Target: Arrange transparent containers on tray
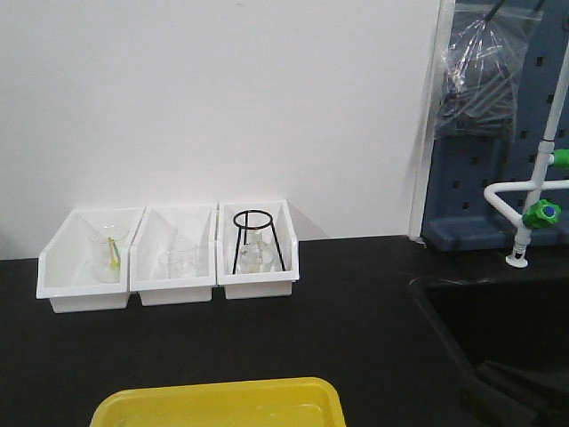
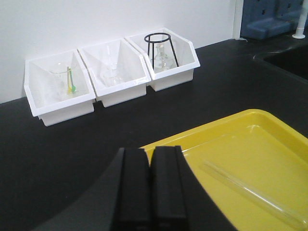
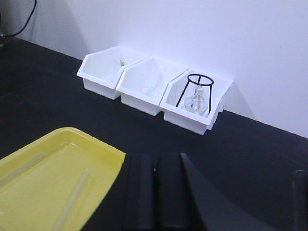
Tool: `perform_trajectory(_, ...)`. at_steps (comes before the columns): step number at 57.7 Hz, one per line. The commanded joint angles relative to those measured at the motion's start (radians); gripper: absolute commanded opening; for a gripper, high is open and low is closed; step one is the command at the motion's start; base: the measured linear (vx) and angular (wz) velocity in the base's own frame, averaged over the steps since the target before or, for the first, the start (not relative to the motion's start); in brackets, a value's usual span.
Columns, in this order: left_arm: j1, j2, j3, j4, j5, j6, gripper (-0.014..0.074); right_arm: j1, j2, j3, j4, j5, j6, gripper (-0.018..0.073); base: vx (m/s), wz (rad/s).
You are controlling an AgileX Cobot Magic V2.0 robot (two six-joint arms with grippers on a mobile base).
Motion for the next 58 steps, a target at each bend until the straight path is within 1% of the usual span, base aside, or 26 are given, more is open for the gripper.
perform_trajectory(1, -0.006, 0.008, -0.026, -0.006, -0.088, -0.004, -0.0007, -0.002, -0.007, -0.028, -0.023, -0.098, -0.001, -0.0013, 0.00, 0.00)
perform_trajectory(37, -0.003, 0.000, -0.026, -0.006, -0.087, -0.004, -0.0007, -0.002, -0.007, -0.028, -0.023, -0.093, -0.001, -0.0013, 0.00, 0.00)
perform_trajectory(39, 0.005, -0.006, -0.026, -0.003, -0.087, -0.001, -0.0007, -0.002, -0.007, -0.028, -0.023, -0.093, -0.001, -0.0013, 0.00, 0.00)
perform_trajectory(41, 0.021, -0.017, -0.026, 0.023, -0.094, 0.020, -0.0007, -0.002, -0.007, -0.028, -0.023, -0.091, -0.001, -0.0013, 0.00, 0.00)
perform_trajectory(44, 0.055, -0.047, -0.019, 0.072, -0.095, 0.020, -0.0007, -0.002, -0.007, -0.028, -0.023, -0.091, -0.001, -0.0013, 0.00, 0.00)
perform_trajectory(47, 0.083, -0.079, 0.006, 0.101, -0.096, 0.020, -0.0007, -0.002, -0.007, -0.028, -0.023, -0.091, -0.001, -0.0013, 0.00, 0.00)
perform_trajectory(51, 0.128, -0.142, 0.074, 0.127, -0.104, 0.020, -0.0007, -0.002, -0.007, -0.028, -0.023, -0.090, -0.001, -0.0013, 0.00, 0.00)
perform_trajectory(55, 0.163, -0.209, 0.159, 0.125, -0.124, 0.014, -0.0007, -0.002, -0.007, -0.028, -0.023, -0.090, -0.001, -0.0013, 0.00, 0.00)
perform_trajectory(58, 0.190, -0.281, 0.253, 0.125, -0.144, 0.006, -0.0007, -0.002, -0.007, -0.028, -0.023, -0.090, -0.001, -0.0013, 0.00, 0.00)
